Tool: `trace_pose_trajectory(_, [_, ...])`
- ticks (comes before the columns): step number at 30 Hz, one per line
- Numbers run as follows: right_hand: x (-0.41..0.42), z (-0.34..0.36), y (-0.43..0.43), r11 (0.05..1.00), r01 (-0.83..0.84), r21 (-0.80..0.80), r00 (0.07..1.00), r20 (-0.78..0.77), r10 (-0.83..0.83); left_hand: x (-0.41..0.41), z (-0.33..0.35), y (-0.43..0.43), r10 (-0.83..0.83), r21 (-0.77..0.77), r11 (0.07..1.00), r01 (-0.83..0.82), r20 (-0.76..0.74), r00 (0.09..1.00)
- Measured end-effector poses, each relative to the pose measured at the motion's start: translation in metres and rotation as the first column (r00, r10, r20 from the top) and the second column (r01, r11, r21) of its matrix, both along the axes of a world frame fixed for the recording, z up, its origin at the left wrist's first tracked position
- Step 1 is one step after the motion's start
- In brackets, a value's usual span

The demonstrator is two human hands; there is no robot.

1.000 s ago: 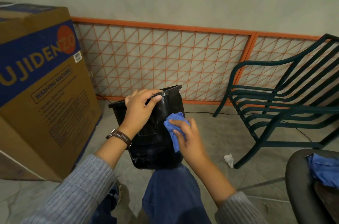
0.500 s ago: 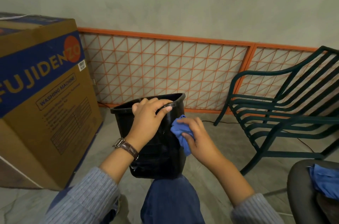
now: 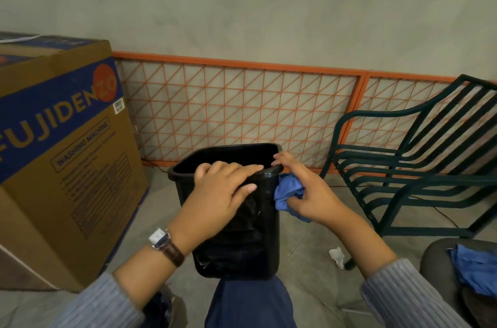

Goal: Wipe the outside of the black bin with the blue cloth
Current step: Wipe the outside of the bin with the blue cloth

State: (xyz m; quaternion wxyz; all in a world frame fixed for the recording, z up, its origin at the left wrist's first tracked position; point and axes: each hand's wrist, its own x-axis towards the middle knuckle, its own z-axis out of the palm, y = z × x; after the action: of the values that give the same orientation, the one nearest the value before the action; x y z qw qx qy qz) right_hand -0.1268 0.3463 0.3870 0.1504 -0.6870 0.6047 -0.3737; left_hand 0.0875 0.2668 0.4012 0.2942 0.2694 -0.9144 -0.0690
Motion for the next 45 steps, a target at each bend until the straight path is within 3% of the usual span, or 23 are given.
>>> trace_pose_trajectory(4, [-0.015, -0.016, 0.0, 0.999, 0.014, -0.028, 0.993, 0.113, -0.011, 0.032, 0.0, -0.043, -0.054, 0.068, 0.996, 0.053, 0.024, 0.998])
trace_pose_trajectory(9, [-0.01, -0.025, -0.001, 0.995, 0.08, -0.054, 0.95, 0.307, -0.06, 0.018, -0.01, -0.055, -0.033, 0.12, 0.991, 0.053, -0.164, 0.986])
trace_pose_trajectory(12, [0.01, -0.054, 0.008, 0.952, 0.269, -0.146, 0.858, 0.485, -0.168, 0.016, -0.017, -0.057, 0.023, 0.134, 0.991, 0.014, -0.272, 0.962])
trace_pose_trajectory(17, [0.049, -0.077, 0.001, 0.888, 0.446, -0.113, 0.641, 0.733, -0.229, 0.007, -0.016, -0.054, 0.051, 0.125, 0.992, -0.014, -0.295, 0.954])
trace_pose_trajectory(22, [0.049, -0.065, -0.007, 0.854, 0.483, -0.193, 0.691, 0.683, -0.237, 0.003, -0.016, -0.051, 0.084, 0.112, 0.992, -0.054, -0.285, 0.955])
trace_pose_trajectory(26, [0.051, -0.057, -0.008, 0.806, 0.49, -0.331, 0.838, 0.433, -0.332, -0.002, -0.012, -0.047, 0.106, 0.081, 0.993, -0.089, -0.249, 0.963])
trace_pose_trajectory(29, [0.048, -0.065, 0.0, 0.838, 0.427, -0.339, 0.899, 0.256, -0.355, -0.002, -0.013, -0.046, 0.106, 0.091, 0.992, -0.085, -0.26, 0.96])
trace_pose_trajectory(35, [0.051, -0.05, -0.01, 0.82, 0.517, -0.247, 0.827, 0.393, -0.403, -0.002, -0.012, -0.043, 0.142, 0.089, 0.988, -0.123, -0.262, 0.955])
trace_pose_trajectory(40, [0.062, -0.066, -0.001, 0.836, 0.409, -0.366, 0.912, 0.17, -0.372, 0.002, -0.013, -0.042, 0.139, 0.1, 0.988, -0.116, -0.267, 0.954])
trace_pose_trajectory(45, [0.051, -0.05, -0.011, 0.802, 0.471, -0.367, 0.879, 0.121, -0.461, -0.001, -0.012, -0.042, 0.18, 0.095, 0.982, -0.16, -0.258, 0.949])
